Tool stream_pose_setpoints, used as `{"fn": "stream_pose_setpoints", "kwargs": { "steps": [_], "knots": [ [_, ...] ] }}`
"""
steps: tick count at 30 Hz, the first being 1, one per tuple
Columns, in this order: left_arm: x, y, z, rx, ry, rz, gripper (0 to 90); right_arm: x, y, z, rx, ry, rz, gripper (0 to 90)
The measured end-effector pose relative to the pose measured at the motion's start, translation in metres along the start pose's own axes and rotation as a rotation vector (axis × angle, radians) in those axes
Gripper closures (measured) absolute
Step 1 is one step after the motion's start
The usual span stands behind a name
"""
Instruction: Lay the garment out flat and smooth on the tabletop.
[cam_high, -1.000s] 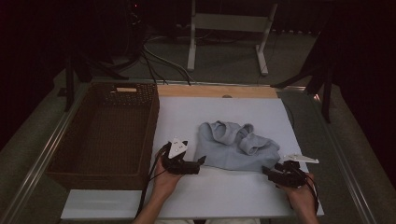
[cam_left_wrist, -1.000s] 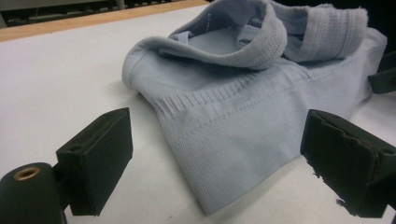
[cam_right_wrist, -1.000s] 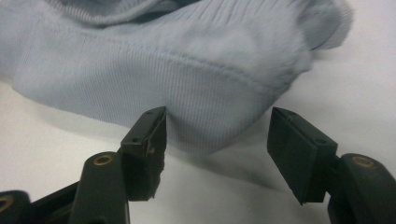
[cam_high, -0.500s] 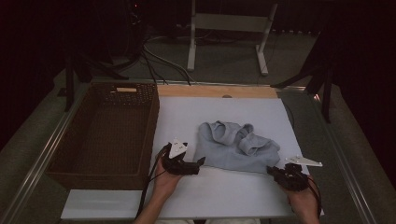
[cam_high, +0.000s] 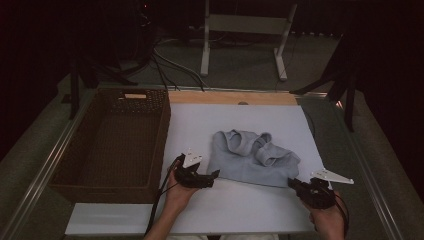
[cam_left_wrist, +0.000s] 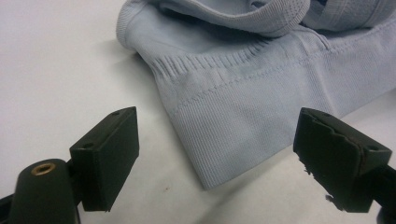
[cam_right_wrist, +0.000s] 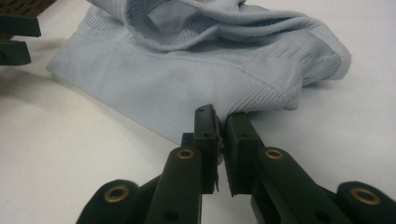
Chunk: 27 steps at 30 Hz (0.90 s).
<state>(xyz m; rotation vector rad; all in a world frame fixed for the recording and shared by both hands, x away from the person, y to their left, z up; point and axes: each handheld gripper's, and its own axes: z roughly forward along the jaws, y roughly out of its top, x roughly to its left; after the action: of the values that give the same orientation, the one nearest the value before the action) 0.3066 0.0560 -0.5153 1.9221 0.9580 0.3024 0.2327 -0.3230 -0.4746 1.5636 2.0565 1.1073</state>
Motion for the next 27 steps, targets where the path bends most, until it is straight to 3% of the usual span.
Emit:
{"fn": "stream_pose_setpoints", "kwargs": {
  "steps": [7, 15, 19, 25, 27],
  "knots": [
    [-0.002, -0.001, 0.005, 0.03, 0.019, -0.001, 17.8, 0.001, 0.0, 0.0, 0.0, -0.002, -0.005, 84.5],
    [-0.002, -0.004, 0.011, 0.076, 0.01, -0.017, 28.8, 0.001, 0.0, 0.0, -0.004, -0.001, -0.004, 84.5],
    [-0.001, -0.004, 0.013, 0.094, -0.01, -0.033, 38.2, 0.001, 0.001, -0.001, -0.006, 0.0, -0.005, 84.5],
    [-0.001, -0.003, 0.016, 0.121, -0.021, -0.052, 64.3, 0.003, 0.002, -0.001, -0.01, 0.004, -0.008, 84.5],
    [0.0, -0.003, 0.016, 0.117, -0.023, -0.077, 72.6, 0.003, 0.002, -0.001, -0.01, 0.005, -0.012, 84.5]
  ]
}}
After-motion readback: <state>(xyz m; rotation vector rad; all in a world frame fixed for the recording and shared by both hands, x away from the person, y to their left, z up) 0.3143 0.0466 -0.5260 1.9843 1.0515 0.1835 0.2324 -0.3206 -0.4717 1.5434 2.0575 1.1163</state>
